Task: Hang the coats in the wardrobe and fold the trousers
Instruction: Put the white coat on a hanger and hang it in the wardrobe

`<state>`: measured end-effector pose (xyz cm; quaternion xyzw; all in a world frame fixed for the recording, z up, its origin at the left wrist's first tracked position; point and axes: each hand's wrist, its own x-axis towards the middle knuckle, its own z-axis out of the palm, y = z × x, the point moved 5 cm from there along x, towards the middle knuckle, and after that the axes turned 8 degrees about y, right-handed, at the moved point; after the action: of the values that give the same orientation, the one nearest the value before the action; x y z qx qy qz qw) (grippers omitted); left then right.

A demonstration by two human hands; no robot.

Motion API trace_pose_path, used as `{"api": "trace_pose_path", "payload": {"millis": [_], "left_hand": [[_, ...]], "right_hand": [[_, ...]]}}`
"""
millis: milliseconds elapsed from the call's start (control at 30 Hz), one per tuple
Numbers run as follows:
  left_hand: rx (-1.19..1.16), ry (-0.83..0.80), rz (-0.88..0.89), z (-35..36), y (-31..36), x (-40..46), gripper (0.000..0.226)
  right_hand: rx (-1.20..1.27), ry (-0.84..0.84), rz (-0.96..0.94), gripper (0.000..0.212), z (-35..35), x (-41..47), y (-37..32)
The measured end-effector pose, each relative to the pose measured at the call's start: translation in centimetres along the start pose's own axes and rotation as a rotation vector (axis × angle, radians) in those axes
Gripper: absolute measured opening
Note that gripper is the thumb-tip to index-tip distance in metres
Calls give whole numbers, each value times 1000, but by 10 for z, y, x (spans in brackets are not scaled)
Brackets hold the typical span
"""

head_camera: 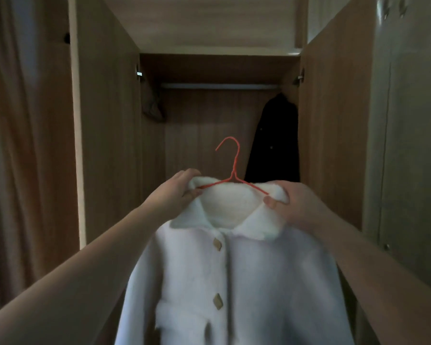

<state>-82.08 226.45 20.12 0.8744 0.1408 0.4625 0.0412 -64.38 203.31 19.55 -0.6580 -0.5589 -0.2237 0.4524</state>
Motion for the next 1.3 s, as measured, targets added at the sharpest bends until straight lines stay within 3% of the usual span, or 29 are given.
{"api": "trace_pose_path", "payload": {"millis": [167,300,467,700,833,1033,1300], "left_hand": [[200,-46,-22,51,-19,61,66],[318,-28,-40,78,-33,101,70],[413,-37,-22,109,-49,141,69],[507,134,18,135,-74,223,68],[473,232,40,154,-109,281,67],[428,310,91,184,-167,378,68],[393,392,243,225,-199,491,69]], "right_hand": [[-278,21,-22,32,15,64,67],[-538,-61,-12,32,42,120,118],[-519,1,34,31,52,181,152],[-483,199,94,35,68,265,196],[-521,300,83,27,91,313,215],[-632,363,101,33,126,405,239],[-773,472,150,30,126,487,286]]}}
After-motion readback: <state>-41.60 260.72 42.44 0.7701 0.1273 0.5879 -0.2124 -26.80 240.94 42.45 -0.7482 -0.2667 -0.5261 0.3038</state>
